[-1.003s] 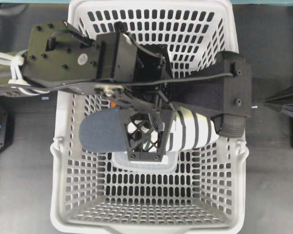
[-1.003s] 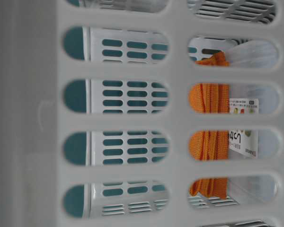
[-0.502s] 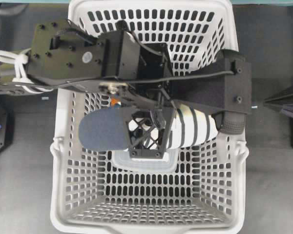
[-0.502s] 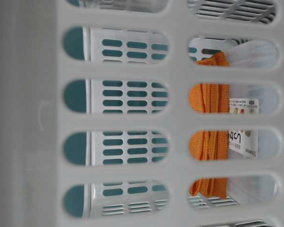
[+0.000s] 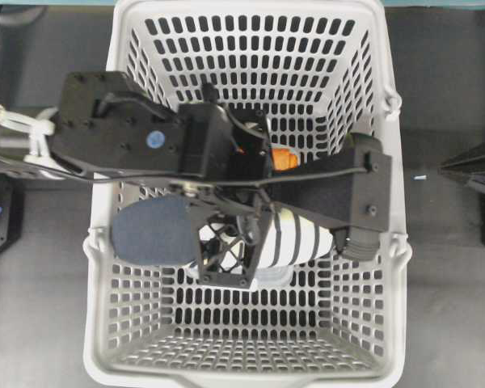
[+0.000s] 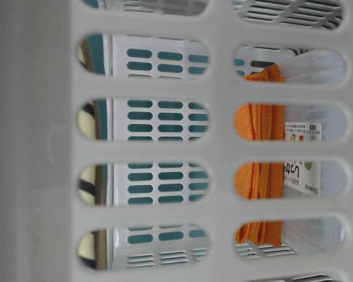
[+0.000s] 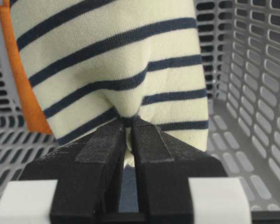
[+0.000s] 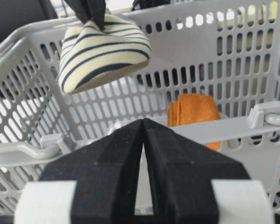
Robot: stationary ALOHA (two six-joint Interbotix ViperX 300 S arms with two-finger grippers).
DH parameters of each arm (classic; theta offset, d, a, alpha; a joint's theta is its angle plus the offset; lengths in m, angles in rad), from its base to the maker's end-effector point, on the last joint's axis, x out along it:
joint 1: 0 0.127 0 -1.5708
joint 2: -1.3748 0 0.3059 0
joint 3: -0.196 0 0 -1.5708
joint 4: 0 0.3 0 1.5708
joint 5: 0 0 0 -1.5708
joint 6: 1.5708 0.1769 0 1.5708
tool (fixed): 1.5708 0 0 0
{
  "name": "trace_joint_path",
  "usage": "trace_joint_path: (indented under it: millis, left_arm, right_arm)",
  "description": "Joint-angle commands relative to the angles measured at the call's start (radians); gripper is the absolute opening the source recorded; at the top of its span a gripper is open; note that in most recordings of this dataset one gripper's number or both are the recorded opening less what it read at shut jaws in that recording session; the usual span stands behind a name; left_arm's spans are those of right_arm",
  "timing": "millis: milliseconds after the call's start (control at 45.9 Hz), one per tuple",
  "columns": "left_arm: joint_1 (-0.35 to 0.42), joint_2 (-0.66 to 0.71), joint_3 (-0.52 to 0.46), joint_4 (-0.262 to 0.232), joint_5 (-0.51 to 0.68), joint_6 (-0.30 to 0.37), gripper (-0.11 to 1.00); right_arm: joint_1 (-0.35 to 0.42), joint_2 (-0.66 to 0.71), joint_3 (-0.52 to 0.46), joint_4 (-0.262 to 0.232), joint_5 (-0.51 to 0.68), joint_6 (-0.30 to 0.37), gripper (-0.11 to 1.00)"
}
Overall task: Pick up the slipper from the shopping basket with the left arm.
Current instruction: 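Hold the slipper raised above the basket with the left gripper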
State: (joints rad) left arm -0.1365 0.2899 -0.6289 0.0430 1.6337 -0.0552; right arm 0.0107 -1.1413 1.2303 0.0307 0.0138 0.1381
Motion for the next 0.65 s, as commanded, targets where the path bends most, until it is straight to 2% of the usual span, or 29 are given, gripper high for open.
trace_joint_path:
  millis: [0,174,632]
  left_arm:
    - [0.006,-0.060,0.032,0.005,-0.051,0.000,0.04]
    - [0.006,-0.067,0.066,0.005,-0.064,0.000,0.04]
    - [0.005,-0.063,0.069,0.005,-0.066,0.000,0.04]
  right_arm:
    - [-0.002,0.005,-0.006,0.002,-0.005,0.000,0.00]
    - [-0.002,0.005,-0.005,0.002,-0.005,0.000,0.00]
    - [-0.009,0.005,0.002,0.002,-0.005,0.000,0.00]
